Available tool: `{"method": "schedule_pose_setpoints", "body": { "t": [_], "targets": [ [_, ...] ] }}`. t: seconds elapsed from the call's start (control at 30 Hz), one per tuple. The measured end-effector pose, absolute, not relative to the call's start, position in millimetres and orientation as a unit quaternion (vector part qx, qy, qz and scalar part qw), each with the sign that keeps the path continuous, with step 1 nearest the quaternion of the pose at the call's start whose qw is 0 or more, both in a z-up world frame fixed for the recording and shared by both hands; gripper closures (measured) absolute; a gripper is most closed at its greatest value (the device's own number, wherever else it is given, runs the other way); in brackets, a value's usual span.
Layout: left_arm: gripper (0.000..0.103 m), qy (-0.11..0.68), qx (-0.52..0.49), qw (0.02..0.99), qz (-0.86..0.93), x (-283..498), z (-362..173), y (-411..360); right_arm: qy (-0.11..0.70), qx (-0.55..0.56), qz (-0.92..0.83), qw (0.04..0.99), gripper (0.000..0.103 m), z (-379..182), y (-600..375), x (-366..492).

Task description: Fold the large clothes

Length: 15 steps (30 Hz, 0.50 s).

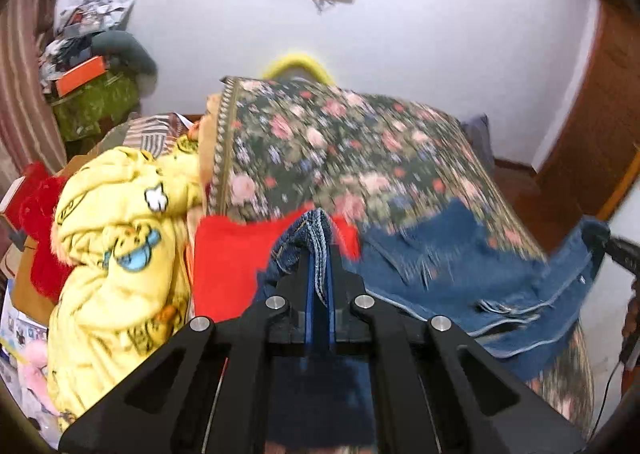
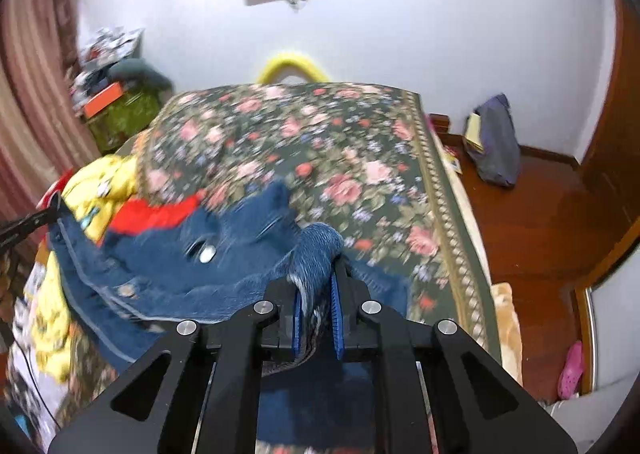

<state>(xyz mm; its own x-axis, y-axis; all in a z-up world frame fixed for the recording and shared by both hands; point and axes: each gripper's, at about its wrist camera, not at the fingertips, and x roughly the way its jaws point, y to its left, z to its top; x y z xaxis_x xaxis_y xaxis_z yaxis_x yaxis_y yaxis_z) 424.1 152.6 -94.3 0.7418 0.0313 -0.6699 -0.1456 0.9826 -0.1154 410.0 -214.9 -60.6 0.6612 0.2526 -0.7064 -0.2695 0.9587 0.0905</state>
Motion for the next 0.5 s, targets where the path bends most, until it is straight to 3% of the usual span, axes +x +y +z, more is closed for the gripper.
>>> {"method": "schedule_pose_setpoints", "body": {
  "t": [0.2,0.3,0.33,0.4,0.43,0.47,0.5],
  "targets": [
    [0.098,0.405,-0.089,0.906,0.087,480,-154,168,0.455,0.039,0.116,0.882,0.091,-124,-232,461],
    [0.095,0.441,-0.088,0.888,0.095,493,-195,176,0.467,0.023,0.074,0.881,0.081,-145,-237,467],
    [0.090,0.442,-0.084,0.888,0.098,493,-199,176,0.463,0.022,0.069,0.883,0.078,-146,-241,466],
    [0.070,0.433,-0.046,0.892,0.118,490,-199,174,0.460,0.043,0.073,0.884,0.070,-144,-250,463],
    [0.052,0.426,-0.022,0.894,0.135,489,-197,173,0.456,0.054,0.079,0.885,0.069,-141,-254,459],
    [0.045,0.416,-0.002,0.897,0.147,485,-192,171,0.454,0.054,0.081,0.886,0.069,-137,-255,456],
    [0.045,0.409,0.009,0.900,0.151,483,-187,171,0.452,0.048,0.082,0.887,0.069,-133,-254,454]
  ]
}}
